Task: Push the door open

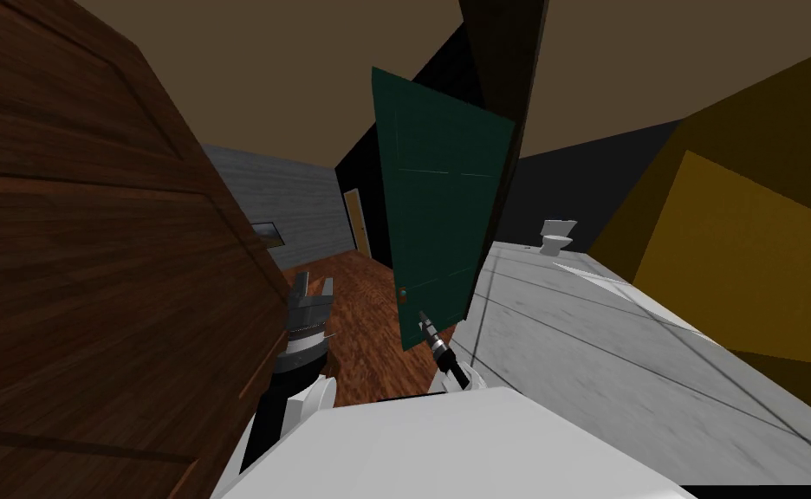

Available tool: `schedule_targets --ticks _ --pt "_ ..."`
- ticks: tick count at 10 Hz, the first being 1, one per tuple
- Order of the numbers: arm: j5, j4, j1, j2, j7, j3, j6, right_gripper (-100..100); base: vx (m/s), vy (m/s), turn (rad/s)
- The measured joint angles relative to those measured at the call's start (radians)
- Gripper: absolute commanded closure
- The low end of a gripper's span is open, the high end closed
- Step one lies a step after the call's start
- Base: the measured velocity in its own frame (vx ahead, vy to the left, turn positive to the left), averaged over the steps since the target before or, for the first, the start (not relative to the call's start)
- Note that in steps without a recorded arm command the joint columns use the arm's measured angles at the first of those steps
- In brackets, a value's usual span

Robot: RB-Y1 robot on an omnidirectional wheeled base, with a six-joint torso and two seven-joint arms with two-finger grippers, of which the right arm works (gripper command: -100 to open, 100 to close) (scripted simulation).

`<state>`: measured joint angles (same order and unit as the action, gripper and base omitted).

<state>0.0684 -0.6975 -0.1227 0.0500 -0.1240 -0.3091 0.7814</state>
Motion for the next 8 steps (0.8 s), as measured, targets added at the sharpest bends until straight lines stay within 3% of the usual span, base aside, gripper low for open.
schedule_targets --ticks 4,8 --pt "-0.003 0.007 -0.002 0.007 0.006 0.008 0.005 -100 0.198 0.079 0.024" --pt "-0.006 0.014 -0.004 0.002 0.017 0.019 0.012 -100 0.193 0.097 0.03"
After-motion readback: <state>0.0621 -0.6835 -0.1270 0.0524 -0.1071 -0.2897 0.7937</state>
